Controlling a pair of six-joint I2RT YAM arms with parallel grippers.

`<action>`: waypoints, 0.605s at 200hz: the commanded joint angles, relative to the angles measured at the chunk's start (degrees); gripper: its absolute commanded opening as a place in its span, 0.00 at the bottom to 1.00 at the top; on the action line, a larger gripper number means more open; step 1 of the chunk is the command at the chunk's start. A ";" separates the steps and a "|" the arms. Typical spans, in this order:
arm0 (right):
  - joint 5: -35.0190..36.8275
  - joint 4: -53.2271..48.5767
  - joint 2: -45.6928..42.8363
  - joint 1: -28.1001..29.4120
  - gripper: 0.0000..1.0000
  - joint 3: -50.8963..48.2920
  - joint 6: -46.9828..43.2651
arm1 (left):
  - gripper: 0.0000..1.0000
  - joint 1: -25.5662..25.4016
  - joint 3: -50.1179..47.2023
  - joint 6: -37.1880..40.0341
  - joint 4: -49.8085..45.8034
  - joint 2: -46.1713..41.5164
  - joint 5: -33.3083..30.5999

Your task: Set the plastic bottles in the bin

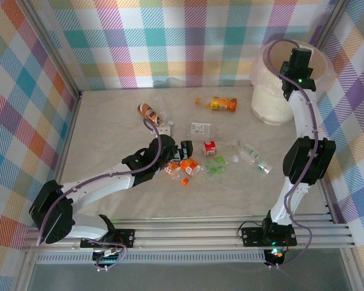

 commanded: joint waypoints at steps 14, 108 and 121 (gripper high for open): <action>-6.50 -13.27 -0.87 0.00 0.59 3.63 3.77 | 1.00 0.03 1.32 -0.94 -1.66 0.09 -0.34; -15.94 -19.18 -3.03 -0.03 0.60 5.44 6.76 | 1.00 0.16 1.42 -1.27 -1.88 0.57 -0.54; -12.93 -19.42 -2.53 -0.18 0.63 5.84 6.14 | 1.00 0.16 1.34 -1.37 -1.96 0.55 -0.60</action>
